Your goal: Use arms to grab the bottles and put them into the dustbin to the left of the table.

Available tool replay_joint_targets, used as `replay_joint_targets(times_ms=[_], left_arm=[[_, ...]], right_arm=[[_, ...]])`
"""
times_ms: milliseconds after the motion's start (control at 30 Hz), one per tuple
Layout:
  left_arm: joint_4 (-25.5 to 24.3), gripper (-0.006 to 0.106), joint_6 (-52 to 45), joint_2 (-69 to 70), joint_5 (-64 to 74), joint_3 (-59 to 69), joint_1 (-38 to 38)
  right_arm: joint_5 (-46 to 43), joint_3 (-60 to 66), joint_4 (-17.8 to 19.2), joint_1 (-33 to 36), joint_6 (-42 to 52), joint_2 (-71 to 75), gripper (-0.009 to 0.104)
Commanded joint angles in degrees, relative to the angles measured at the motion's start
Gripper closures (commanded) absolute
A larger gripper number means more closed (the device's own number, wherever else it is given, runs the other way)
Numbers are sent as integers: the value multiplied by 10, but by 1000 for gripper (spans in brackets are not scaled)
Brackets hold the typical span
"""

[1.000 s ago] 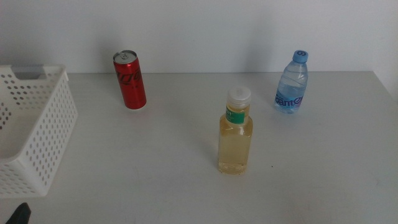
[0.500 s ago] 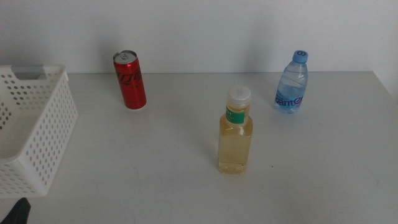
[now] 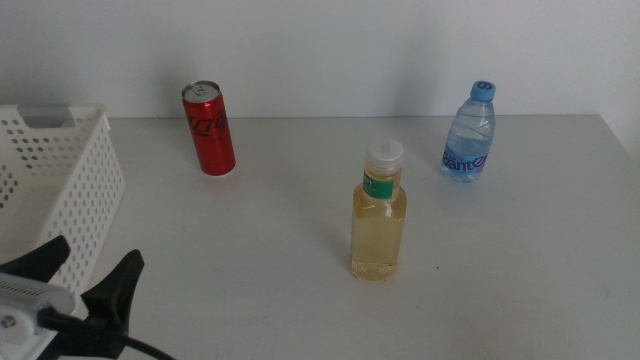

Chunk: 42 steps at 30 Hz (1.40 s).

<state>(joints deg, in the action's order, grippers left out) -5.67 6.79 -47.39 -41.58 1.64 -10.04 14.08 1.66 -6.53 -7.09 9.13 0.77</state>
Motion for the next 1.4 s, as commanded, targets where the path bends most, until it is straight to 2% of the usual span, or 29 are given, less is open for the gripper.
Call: replay_joint_targets(times_ms=[0,200,700,967,1067,1233,1367], left_arm=[[9,8,7,-97,-160,1,-8],[11,8,2,-244,-338,1,-8],[8,8,11,-263,-338,1,-8],[-20,8,11,-263,-335,-19,-8],[-28,8,12,-263,-286,-69,-8],[-26,8,-1,-263,-92,-177,-8],[1,8,-33,-285,-4,-265,-8]], right_arm=[[-42,-6,3,-2,7,12,25],[-42,-6,3,-2,7,12,25],[-42,-6,3,-2,7,12,25],[-42,-6,3,-2,7,12,25],[-42,-6,3,-2,7,12,25],[-42,-6,3,-2,7,12,25],[-42,-6,3,-2,7,12,25]])
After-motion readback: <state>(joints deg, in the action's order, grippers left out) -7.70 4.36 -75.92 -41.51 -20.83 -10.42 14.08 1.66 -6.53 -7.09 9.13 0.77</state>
